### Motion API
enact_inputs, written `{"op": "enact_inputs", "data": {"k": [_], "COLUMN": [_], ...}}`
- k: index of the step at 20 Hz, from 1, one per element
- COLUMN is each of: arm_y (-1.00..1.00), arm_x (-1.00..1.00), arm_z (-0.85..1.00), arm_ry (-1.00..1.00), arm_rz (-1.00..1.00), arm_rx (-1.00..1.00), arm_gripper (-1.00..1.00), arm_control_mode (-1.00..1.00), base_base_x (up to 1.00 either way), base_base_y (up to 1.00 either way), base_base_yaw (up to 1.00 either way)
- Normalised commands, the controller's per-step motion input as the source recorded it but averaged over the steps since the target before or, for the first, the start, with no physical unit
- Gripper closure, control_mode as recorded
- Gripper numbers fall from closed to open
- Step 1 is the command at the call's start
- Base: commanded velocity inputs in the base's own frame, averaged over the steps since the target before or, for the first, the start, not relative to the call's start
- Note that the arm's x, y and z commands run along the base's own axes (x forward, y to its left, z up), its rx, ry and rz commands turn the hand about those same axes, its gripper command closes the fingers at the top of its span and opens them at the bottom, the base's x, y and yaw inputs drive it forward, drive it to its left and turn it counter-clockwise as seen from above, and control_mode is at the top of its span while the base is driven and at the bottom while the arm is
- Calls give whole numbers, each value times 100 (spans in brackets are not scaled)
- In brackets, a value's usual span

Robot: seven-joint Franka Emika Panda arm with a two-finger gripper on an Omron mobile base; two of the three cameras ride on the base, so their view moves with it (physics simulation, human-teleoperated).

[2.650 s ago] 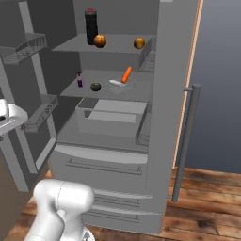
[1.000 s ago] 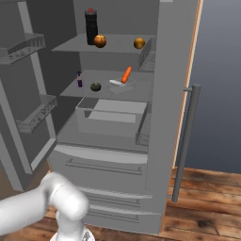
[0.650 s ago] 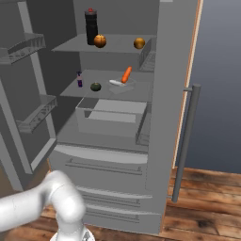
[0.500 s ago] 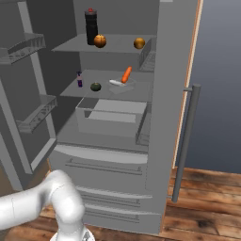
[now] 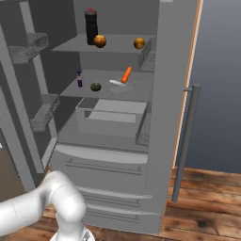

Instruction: Place the tupperware on the second highest shelf of the fridge. Make space for the tupperware among the existing items by rearranging them on the shelves if needed. Close the fridge door when finished.

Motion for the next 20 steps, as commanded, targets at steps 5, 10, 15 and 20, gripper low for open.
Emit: {"op": "enact_inputs", "data": {"k": [5, 10, 15, 20], "arm_y": [-100, -92, -71, -58], "arm_x": [12, 58, 68, 57], "arm_z": [5, 16, 28, 13], "arm_ry": [0, 0, 1, 2], "arm_rz": [1, 6, 7, 8], "arm_rx": [0, 0, 0, 0], "arm_gripper": [-100, -100, -100, -100], "arm_control_mode": [-100, -100, -100, -100], "base_base_x": [0, 0, 0, 0], "base_base_y": [0, 0, 0, 0], "base_base_yaw": [0, 0, 0, 0]}}
